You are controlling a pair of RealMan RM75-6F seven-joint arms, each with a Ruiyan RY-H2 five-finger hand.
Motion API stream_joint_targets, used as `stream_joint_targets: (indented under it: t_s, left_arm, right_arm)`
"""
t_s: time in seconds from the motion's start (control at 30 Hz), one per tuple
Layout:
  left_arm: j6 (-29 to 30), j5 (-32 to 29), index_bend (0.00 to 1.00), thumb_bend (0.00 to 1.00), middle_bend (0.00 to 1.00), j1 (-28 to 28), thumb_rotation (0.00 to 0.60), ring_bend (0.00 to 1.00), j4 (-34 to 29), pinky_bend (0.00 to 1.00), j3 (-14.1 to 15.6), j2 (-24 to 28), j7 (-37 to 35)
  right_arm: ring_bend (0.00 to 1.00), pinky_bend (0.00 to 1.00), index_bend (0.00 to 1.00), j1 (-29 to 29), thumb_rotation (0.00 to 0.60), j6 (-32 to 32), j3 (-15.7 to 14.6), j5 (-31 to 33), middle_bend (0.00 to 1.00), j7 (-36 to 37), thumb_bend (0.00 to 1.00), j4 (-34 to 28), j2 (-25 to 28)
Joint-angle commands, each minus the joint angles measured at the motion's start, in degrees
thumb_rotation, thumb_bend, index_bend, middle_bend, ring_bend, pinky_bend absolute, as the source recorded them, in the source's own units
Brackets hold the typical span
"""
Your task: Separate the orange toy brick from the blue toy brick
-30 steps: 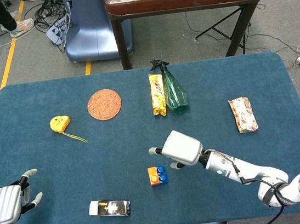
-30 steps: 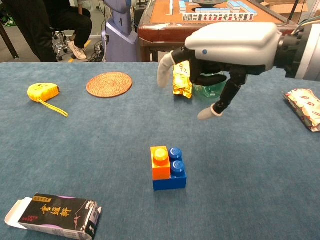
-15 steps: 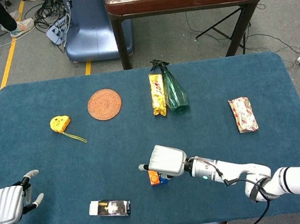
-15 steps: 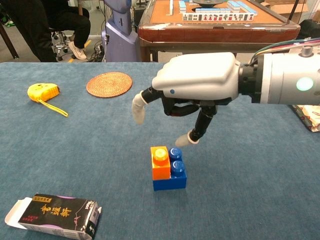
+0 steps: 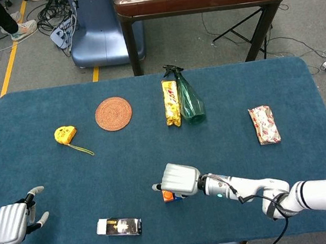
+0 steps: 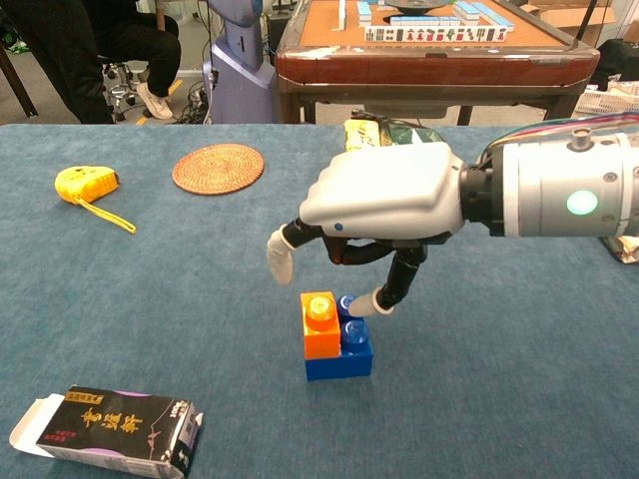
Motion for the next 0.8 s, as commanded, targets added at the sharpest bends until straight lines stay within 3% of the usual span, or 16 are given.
stream_joint_targets:
  t_s: [0.03, 0.2, 0.43, 0.8]
  left_arm:
    - [0.0, 0.0, 0.32, 0.24, 0.77, 0.0, 0.6, 0.63, 0.1, 0.83, 0.1, -0.1, 0.0]
    - [-0.1, -0.1, 0.32, 0.24, 0.77, 0.1, 0.6, 0.63, 0.3, 0.82, 0.2, -0.2, 0.0]
    - [-0.1, 0.0, 0.32, 0.24, 0.77, 0.2, 0.6, 0.63, 0.4, 0.83, 0.3, -0.3, 0.0]
    - [-0.5, -0.1, 0.32, 0.24, 0.77, 0.3, 0.6, 0.63, 0.7, 0.83, 0.7, -0.7, 0.0]
  right_arm:
    - [1.0, 1.0, 0.31, 0.2, 0.6, 0.2, -0.3, 0.4, 0.92, -0.5, 0.29, 0.6, -0.6]
    - [1.0, 1.0, 0.29, 0.5, 0.6, 0.2, -0.4, 1.3, 0.92, -1.5, 0.28, 1.5, -1.8]
    - [1.0, 1.0, 0.2, 0.8, 0.6, 0.1, -1.3, 2.1, 0.92, -1.7, 0.16, 2.2, -2.8]
    - [1.0, 1.0, 0.19, 1.0, 0.6, 1.1, -2.2, 2.6, 0.92, -1.1, 0.15, 4.2, -5.0]
